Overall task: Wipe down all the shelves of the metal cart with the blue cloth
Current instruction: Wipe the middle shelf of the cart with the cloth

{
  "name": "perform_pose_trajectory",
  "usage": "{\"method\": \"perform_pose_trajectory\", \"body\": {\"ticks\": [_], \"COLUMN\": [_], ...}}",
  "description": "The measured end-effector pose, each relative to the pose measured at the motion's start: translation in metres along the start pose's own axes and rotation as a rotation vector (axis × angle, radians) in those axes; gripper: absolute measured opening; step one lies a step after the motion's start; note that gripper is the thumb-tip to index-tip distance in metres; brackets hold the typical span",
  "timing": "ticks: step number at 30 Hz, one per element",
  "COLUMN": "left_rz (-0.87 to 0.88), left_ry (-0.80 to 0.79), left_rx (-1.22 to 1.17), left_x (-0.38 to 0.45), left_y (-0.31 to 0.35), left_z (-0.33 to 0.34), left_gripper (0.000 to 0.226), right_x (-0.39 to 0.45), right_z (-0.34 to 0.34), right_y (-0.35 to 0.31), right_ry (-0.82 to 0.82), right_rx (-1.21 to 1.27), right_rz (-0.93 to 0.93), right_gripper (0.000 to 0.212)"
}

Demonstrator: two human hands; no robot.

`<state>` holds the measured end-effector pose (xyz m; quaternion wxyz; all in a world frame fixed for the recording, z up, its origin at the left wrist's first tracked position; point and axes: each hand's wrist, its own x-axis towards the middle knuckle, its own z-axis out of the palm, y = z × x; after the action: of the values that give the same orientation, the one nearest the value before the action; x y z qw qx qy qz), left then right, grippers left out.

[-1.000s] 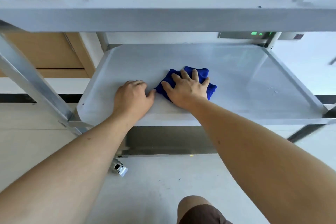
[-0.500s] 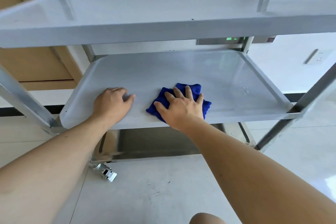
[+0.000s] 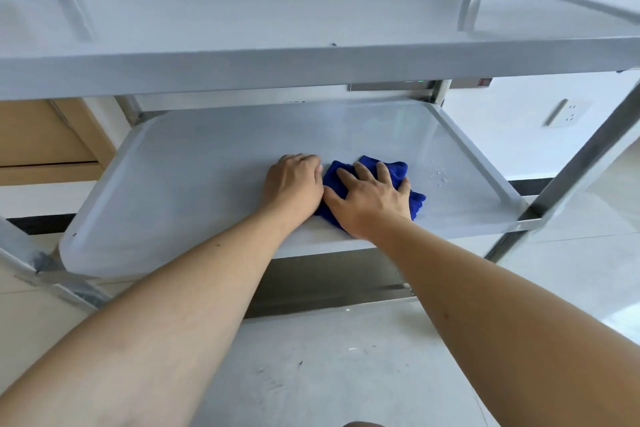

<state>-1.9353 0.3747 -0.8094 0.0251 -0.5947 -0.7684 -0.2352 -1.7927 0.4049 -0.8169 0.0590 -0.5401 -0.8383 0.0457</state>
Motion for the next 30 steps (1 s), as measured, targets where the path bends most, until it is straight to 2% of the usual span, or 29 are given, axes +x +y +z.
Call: {"method": "perform_pose_trajectory", "body": {"ticks": [22,30], "left_rz": [0.058,0.047], "left_ry": [0.055,0.047], "left_rx": [0.089,0.098], "left_x": [0.002,0.005], "left_y": [-0.002,-0.002], "left_z": [0.020,0.019], "left_gripper": [0.034,0.030], "right_x": [0.205,0.202], "right_z": [0.001,0.001], "right_y": [0.009,0.010], "right_ry": [0.019,0.008], "right_rx": [-0.011,-0.016], "right_rz": [0.165,0.158], "right_gripper": [0.068,0.066]}}
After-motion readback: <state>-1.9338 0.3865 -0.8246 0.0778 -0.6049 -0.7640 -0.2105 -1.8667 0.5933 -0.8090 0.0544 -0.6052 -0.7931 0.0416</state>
